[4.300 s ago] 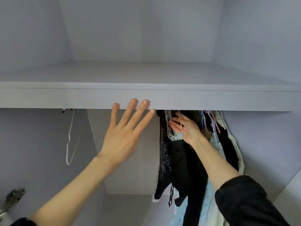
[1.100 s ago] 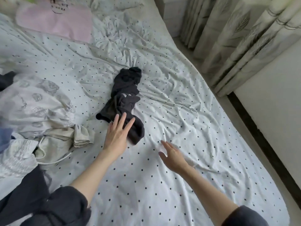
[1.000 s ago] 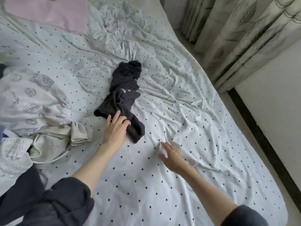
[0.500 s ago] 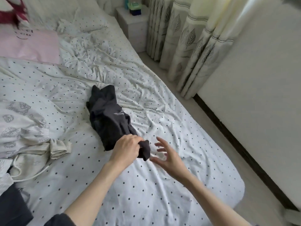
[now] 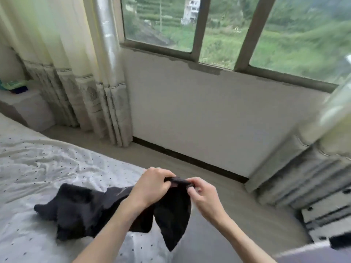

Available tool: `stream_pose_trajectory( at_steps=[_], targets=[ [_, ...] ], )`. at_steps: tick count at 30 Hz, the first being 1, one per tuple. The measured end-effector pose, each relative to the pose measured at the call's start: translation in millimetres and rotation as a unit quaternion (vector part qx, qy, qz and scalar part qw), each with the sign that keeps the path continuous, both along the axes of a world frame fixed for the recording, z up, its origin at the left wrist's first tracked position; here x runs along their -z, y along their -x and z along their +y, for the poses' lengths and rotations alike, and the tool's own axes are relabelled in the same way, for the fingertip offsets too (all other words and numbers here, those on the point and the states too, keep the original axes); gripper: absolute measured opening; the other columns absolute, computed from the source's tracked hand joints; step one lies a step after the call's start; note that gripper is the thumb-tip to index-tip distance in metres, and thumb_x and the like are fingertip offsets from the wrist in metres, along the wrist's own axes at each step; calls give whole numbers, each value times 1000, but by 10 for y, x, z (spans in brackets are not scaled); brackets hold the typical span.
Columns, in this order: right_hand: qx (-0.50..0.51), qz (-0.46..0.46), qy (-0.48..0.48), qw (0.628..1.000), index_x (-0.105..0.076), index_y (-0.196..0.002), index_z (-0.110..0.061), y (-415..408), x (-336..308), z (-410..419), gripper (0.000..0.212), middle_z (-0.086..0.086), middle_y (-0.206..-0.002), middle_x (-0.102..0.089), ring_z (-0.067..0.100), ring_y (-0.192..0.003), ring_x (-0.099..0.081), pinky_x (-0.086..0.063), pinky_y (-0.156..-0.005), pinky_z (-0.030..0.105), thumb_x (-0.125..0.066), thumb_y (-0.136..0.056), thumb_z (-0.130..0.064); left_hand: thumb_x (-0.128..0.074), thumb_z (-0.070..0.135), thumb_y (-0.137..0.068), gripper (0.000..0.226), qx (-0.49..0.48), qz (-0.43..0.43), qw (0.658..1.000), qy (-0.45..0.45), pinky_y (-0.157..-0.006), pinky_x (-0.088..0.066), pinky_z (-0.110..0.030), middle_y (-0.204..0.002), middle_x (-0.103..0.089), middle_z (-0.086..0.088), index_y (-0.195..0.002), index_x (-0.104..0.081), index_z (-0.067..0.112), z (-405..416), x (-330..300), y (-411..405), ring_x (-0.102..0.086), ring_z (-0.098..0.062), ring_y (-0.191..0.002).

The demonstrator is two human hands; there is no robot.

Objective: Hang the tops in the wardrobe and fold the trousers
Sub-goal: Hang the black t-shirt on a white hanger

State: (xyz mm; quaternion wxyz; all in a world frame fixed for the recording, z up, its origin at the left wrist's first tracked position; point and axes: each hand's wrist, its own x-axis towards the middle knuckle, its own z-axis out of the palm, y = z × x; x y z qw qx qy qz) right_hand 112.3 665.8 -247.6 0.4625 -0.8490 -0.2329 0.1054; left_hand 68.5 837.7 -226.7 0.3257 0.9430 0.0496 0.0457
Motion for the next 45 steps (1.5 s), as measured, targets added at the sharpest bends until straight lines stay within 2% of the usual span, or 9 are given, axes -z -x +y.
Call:
stream_pose_trajectory(
  at_steps=[3, 10, 14, 20, 25, 30, 35, 39, 45],
  targets=[
    [71, -7, 24, 997, -71, -85, -21, -109, -280, -990, 18, -20, -78, -66, -7, -78, -58, -41, -72, 9, -56, -84, -11, -61, 20, -87, 17, 99, -4, 995, 7, -77, -48, -28, -91, -74, 1, -97, -74, 19, -878, -64, -326, -65, -14, -88],
    [218, -54, 92, 970, -72, -90, -19, 21, -745, -2694, 31, -12, -86, -68, 9, -87, -62, -43, -92, 43, -45, -80, -30, -57, 17, -89, 15, 270, -58, 959, 54, -62, -40, -19, -65, -55, 14, -81, -70, 16, -2554, -240, -674, -50, -1, -60],
    [319, -56, 69, 943, -73, -82, -17, 193, -1042, -3326, 30, -11, -78, -68, 9, -74, -60, -46, -87, 39, -46, -77, -30, -62, 12, -86, 15, 366, -95, 925, 45, -68, -36, -8, -80, -55, 9, -91, -75, 16, -3271, -551, -871, -51, -3, -66],
    [446, -47, 41, 893, -73, -81, -13, 563, -1284, -3817, 20, -1, -82, -72, 19, -86, -64, -49, -85, 38, -54, -88, -10, -62, 10, -88, 8, 478, -24, 873, 94, -61, -38, -8, -64, -57, 13, -84, -69, 7, -4010, -728, -892, -52, 8, -59],
    [516, -79, 26, 853, -71, -82, -6, 858, -1432, -4029, 19, 10, -80, -69, 29, -84, -62, -48, -80, 39, -54, -88, -14, -57, 12, -90, 9, 563, -39, 822, 72, -76, -39, -27, -81, -50, 4, -87, -50, 8, -4543, -716, -686, -49, -14, -81],
    [571, -113, 61, 811, -70, -87, -5, 1229, -1644, -4295, 17, 3, -84, -69, 16, -81, -60, -44, -80, 27, -53, -90, -7, -58, 15, -88, 14, 570, -77, 817, 38, -88, -43, -38, -96, -57, 0, -101, -56, 11, -4935, -594, -474, -57, -24, -94],
    [591, -104, 88, 795, -70, -87, -7, 1580, -1756, -4574, 14, -4, -81, -65, 11, -80, -59, -44, -79, 21, -56, -89, -5, -65, 26, -86, 24, 604, -48, 782, 146, -79, -38, -6, -94, -62, 16, -109, -58, 25, -5180, -753, -172, -57, 2, -87],
    [592, -79, 127, 792, -72, -90, -11, 1737, -1754, -4674, 15, -9, -83, -65, 8, -81, -58, -42, -76, 14, -57, -89, -10, -63, 17, -87, 7, 615, -25, 764, 192, -64, -38, -6, -72, -61, 12, -89, -65, 10, -5407, -952, 56, -55, 7, -66],
    [668, -12, 372, 644, -56, -81, -31, 2104, -1560, -4845, 20, -12, -69, -54, 15, -74, -50, -26, -80, 32, -47, -84, -13, -65, 17, -84, 11, 618, -23, 763, 190, -59, -39, -7, -63, -63, 11, -73, -66, 16, -5650, -1027, 256, -55, 1, -59]
  ],
)
